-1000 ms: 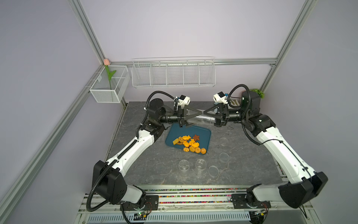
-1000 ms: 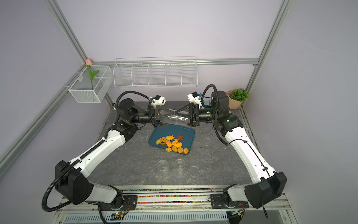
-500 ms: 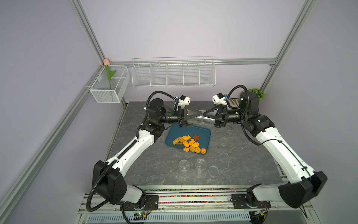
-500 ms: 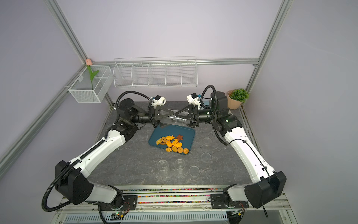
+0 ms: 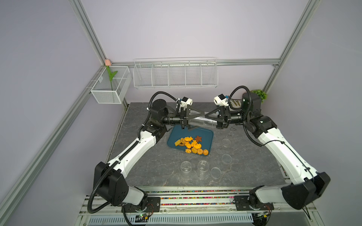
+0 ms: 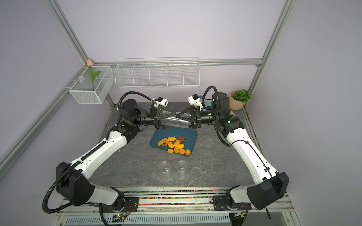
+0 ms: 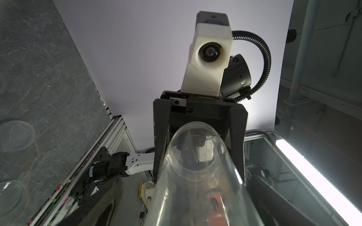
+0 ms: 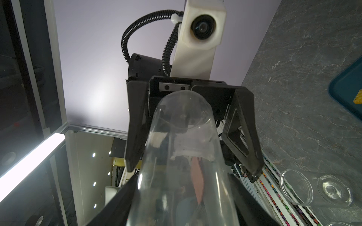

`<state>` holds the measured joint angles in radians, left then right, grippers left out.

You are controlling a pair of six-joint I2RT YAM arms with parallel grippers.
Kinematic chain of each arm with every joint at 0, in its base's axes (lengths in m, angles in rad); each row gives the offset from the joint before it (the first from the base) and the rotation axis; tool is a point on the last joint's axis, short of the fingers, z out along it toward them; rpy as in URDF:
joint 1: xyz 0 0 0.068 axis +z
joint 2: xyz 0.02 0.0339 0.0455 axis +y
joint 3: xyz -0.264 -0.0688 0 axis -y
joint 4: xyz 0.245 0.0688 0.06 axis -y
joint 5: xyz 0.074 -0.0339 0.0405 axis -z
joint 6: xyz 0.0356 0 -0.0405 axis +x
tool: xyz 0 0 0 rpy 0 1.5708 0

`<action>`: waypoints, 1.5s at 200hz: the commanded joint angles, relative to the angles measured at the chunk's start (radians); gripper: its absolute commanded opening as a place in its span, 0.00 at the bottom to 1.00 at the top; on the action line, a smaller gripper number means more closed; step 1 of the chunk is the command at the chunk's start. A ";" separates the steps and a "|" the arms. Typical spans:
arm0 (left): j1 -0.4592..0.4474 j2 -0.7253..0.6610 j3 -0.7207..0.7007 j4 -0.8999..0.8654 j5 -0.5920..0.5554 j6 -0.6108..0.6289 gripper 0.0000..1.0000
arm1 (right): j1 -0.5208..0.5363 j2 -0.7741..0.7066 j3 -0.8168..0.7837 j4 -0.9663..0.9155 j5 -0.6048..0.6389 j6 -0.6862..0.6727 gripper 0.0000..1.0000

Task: Pour the cookies out of the jar
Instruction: Place the jar at the center of the board.

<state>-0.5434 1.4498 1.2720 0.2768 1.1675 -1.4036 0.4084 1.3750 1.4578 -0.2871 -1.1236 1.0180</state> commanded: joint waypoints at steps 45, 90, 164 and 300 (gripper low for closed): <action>0.034 0.001 0.043 -0.076 -0.012 0.061 1.00 | -0.019 -0.005 -0.029 0.009 -0.058 0.002 0.65; 0.189 -0.078 0.051 -0.430 -0.113 0.304 1.00 | -0.066 -0.016 -0.051 -0.075 -0.064 -0.056 0.65; 0.338 -0.231 0.049 -0.944 -0.522 0.559 1.00 | -0.145 0.027 0.019 -0.530 0.041 -0.392 0.64; 0.338 -0.340 -0.009 -1.088 -0.585 0.669 1.00 | -0.147 0.335 0.454 -1.204 0.752 -0.795 0.63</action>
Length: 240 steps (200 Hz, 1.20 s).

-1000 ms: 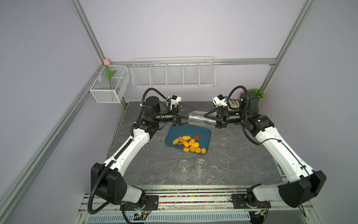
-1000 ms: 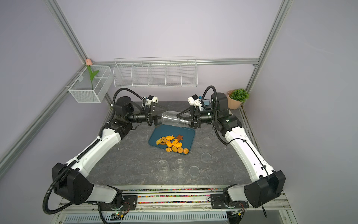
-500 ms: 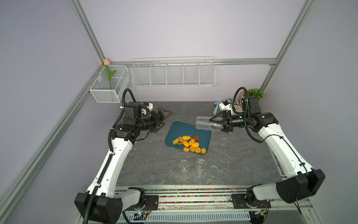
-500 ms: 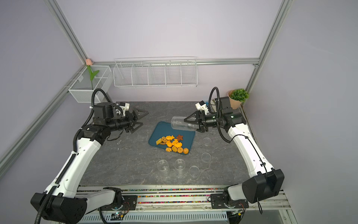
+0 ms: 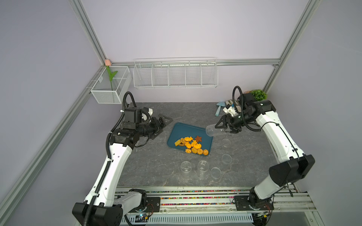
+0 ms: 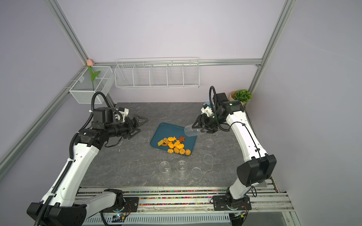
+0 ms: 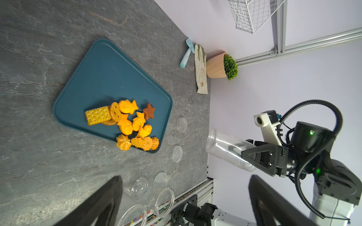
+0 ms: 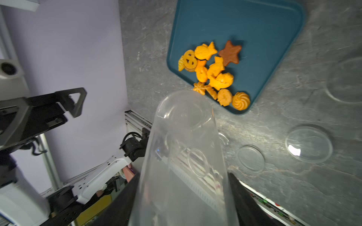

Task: Pour the cookies out of the jar
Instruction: Place the jar at the center of the board.

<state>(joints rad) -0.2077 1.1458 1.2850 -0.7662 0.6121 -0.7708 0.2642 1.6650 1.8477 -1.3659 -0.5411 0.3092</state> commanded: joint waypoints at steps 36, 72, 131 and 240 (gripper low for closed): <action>0.002 -0.064 -0.043 -0.061 -0.031 0.039 1.00 | -0.001 0.132 0.138 -0.163 0.297 -0.114 0.63; 0.002 -0.101 -0.071 -0.069 -0.045 0.037 1.00 | 0.019 0.230 0.243 -0.194 0.451 -0.130 0.62; 0.002 -0.136 -0.118 -0.098 -0.063 0.046 1.00 | 0.083 0.404 0.385 -0.219 0.652 -0.143 0.62; 0.002 -0.112 -0.118 -0.142 -0.082 0.106 1.00 | 0.116 0.649 0.547 -0.233 0.766 -0.149 0.63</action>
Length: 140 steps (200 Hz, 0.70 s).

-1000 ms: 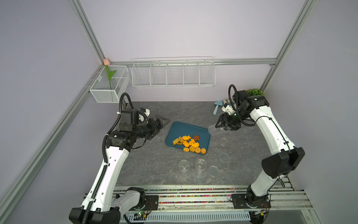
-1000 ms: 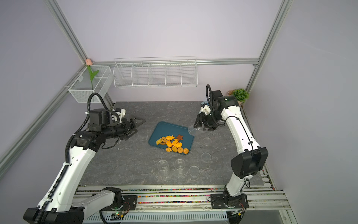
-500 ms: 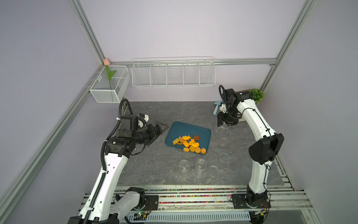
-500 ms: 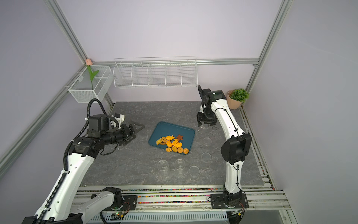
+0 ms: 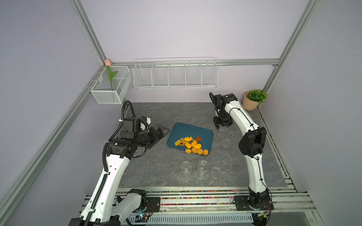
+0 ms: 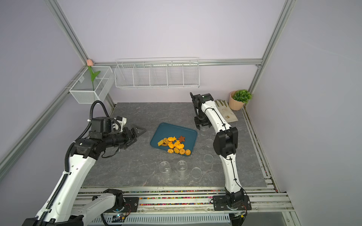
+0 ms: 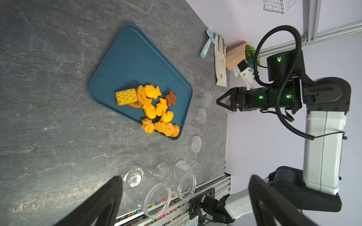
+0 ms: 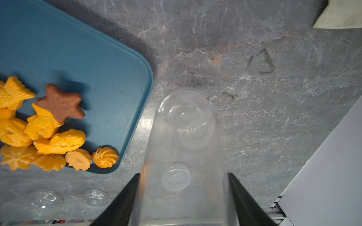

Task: Pour the cookies out of the jar
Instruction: Place the jar at the center of the board.

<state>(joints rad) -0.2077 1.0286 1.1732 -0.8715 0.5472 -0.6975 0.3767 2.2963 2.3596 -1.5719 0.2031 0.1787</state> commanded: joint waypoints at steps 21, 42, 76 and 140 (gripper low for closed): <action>0.002 0.008 -0.011 -0.038 -0.019 0.036 1.00 | 0.003 0.038 0.039 -0.024 0.009 -0.016 0.63; 0.002 0.013 -0.014 -0.037 -0.020 0.038 1.00 | 0.001 0.054 0.041 -0.025 0.008 -0.017 0.63; 0.002 0.025 -0.011 -0.029 -0.020 0.036 1.00 | 0.002 0.068 0.032 -0.024 -0.006 -0.014 0.63; 0.002 0.037 -0.008 -0.024 -0.022 0.036 1.00 | 0.001 0.056 -0.058 0.020 -0.030 -0.015 0.63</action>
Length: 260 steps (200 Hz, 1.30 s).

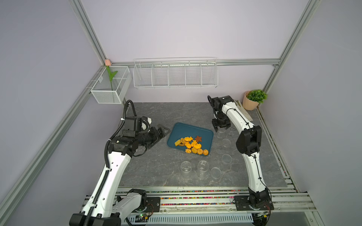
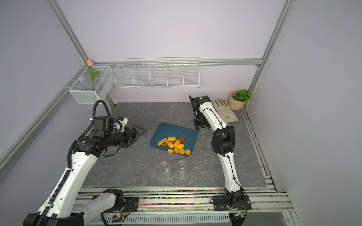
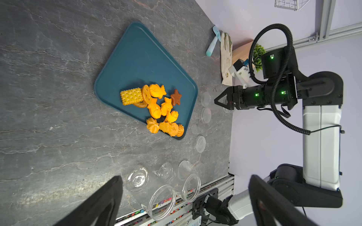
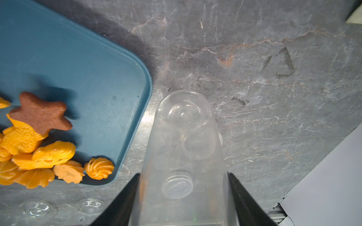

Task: Pour the cookies out of the jar
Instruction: Place the jar at the center of the board.

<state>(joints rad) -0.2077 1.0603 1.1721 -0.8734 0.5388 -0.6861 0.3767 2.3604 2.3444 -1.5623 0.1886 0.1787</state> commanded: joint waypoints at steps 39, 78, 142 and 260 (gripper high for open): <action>0.002 0.017 -0.006 -0.019 -0.016 0.023 1.00 | -0.001 -0.020 -0.093 0.040 -0.037 -0.016 0.63; 0.002 0.026 -0.007 -0.011 -0.015 0.020 1.00 | -0.001 -0.031 -0.127 0.063 -0.067 -0.011 0.63; 0.002 0.032 -0.008 -0.009 -0.017 0.022 1.00 | 0.006 -0.058 -0.181 0.102 -0.119 0.008 0.65; 0.002 0.025 -0.019 0.002 -0.011 0.014 1.00 | 0.009 -0.112 -0.234 0.118 -0.104 0.019 0.89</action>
<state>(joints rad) -0.2077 1.0878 1.1572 -0.8654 0.5354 -0.6865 0.3794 2.3119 2.1296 -1.4487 0.0883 0.1909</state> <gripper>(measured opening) 0.995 0.889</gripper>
